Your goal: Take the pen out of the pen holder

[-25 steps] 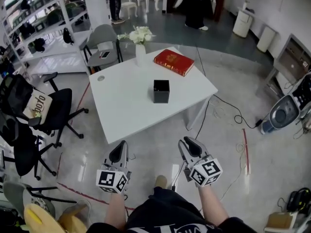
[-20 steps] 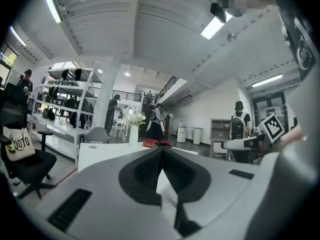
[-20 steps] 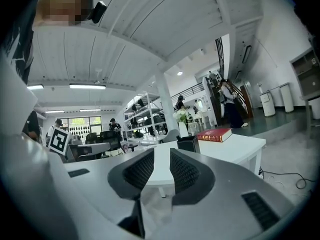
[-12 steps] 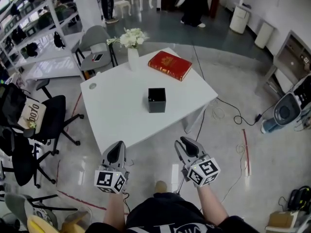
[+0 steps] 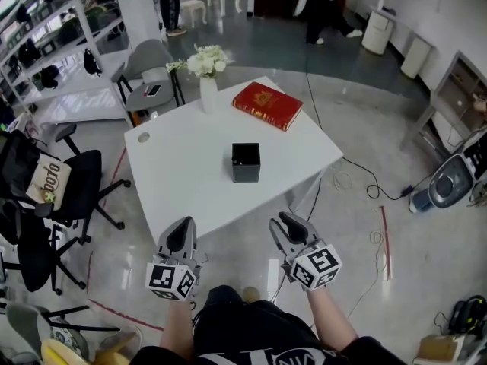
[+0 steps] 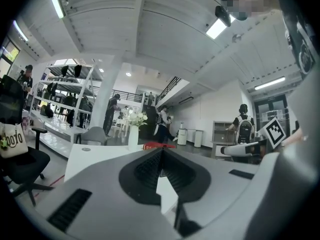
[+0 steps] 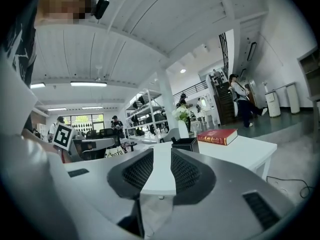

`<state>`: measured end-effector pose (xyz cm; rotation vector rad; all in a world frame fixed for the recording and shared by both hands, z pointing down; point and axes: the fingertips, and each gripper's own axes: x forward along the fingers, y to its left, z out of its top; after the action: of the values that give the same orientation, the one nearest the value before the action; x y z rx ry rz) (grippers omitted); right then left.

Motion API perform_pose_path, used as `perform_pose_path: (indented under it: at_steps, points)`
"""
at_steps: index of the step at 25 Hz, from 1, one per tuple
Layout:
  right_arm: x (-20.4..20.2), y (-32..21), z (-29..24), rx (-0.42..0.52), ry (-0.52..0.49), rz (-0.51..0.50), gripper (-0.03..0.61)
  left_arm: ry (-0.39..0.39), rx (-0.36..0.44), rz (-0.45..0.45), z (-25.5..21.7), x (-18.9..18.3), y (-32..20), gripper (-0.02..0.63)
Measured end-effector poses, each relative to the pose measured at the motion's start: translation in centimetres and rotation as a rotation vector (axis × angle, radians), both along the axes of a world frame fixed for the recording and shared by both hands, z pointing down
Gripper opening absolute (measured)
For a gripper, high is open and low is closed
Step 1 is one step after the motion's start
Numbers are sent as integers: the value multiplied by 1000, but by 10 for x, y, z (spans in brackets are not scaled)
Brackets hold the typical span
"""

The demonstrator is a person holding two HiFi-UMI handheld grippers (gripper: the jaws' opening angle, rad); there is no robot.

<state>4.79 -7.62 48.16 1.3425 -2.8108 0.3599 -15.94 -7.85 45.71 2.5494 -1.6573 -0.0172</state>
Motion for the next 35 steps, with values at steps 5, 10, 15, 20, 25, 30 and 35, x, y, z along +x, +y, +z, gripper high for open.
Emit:
perform_pose_path:
  at_steps: [5,10,15,20,25,30,35]
  points:
    - [-5,-13,0,-5,-3,-6,101,-14,-8,8,-1,-1,-9,5]
    - [-14,-37,3,-7,6,-13,104,-18,-16,8,4,-6,-34,5]
    - [-22,-71,1,-9,25,-23,109,-40,-10,32,0,-4,-68,5]
    - [-41,-105,-1,-6,55,-58,117,-42,-12,47,-1,-6,-99,5]
    - [-61,-133,-1,-2,108,-96,121,-39,-17,59,1,-9,-126,5]
    - [-75,-153,1,-7,162,-123,126,-32,-27,77,5,-6,-148,5]
    - [-84,-170,10,-32,231,-134,129,-39,-42,107,12,1,-162,5]
